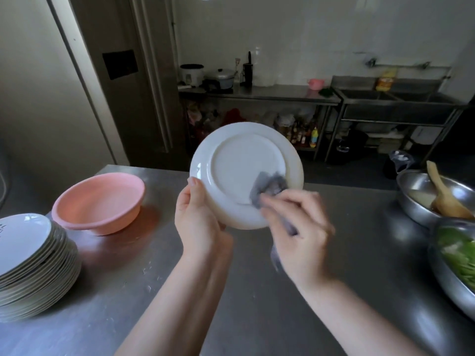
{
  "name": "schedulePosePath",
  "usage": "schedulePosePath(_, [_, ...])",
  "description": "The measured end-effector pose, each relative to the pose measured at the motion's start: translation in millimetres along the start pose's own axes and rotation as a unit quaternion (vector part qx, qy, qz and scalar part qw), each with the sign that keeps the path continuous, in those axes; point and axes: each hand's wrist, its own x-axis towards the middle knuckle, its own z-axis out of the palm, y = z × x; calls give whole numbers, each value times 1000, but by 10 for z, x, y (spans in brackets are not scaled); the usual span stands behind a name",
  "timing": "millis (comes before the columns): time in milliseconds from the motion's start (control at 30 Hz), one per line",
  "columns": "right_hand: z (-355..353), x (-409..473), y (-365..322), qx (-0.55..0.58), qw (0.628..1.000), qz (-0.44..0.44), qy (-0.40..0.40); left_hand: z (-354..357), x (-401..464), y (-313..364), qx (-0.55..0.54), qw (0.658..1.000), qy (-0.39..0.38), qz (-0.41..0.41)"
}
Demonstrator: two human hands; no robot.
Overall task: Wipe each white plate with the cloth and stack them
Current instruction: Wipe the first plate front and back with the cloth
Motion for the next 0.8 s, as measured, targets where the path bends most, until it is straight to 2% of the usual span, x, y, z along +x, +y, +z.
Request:
schedulePosePath(67, [33,-46,-15,-2,998,-48,-35,-13,-5,-21,4,1000,-2,-4])
schedulePosePath(100, [14,-35,18,5,999,-33,-34,-27,3,-28,7,1000,-4,-2])
schedulePosePath(200, [-86,151,160,41,990,130,20,-98,40,-35,10,1000,4,7])
schedulePosePath(233, [-114,244,196,49,985,167,15,-127,48,-41,12,1000,6,7])
schedulePosePath(367, [-163,688,245,37,977,201,-55,-207,7,-75,30,999,-19,17])
schedulePosePath(467, [-142,843,156,4,982,179,-57,-190,-73,-102,46,997,-25,53])
schedulePosePath(567, [-17,663,-73,-33,994,72,-74,-147,-84,-97,49,995,-24,85])
schedulePosePath(667, [104,349,-248,-13,992,-12,-123,-132,-118,-102,54,994,-34,83])
schedulePosePath(733, [77,251,-230,0,987,-33,-156,-170,-129,-106,48,996,-23,71])
schedulePosePath(800, [-3,292,-102,-8,990,-3,-144,-206,-108,-116,49,996,-15,74])
